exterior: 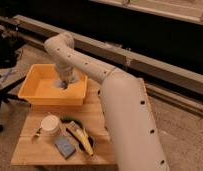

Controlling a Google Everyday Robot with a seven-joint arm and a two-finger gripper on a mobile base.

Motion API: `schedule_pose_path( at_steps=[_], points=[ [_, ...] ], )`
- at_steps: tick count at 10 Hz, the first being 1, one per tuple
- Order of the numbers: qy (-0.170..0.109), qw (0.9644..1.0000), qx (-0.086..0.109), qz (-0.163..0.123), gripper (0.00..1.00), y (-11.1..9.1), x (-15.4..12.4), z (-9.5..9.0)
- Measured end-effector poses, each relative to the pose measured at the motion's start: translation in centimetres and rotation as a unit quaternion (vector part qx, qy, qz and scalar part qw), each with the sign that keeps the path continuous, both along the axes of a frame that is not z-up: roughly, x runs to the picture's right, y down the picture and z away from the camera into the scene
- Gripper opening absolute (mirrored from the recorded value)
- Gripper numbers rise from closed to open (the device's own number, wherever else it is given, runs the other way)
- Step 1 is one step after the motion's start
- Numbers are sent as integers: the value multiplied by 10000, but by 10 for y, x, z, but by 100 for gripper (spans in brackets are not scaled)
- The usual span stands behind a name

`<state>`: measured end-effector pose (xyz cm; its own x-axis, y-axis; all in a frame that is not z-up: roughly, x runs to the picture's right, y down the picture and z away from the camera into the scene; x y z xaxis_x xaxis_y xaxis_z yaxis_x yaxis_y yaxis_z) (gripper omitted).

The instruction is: Place towel in plastic cup

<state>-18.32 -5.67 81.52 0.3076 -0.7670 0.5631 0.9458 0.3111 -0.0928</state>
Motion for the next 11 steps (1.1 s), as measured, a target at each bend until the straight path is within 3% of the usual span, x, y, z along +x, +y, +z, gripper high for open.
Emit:
schedule_pose_path(
  at_steps=[4,7,11],
  points=[
    [374,9987,4,338,0,7,67,-29],
    [717,9951,-107,665,0,37,115,-62],
    [1026,9902,-240,920,0,80,143,-110]
  ],
)
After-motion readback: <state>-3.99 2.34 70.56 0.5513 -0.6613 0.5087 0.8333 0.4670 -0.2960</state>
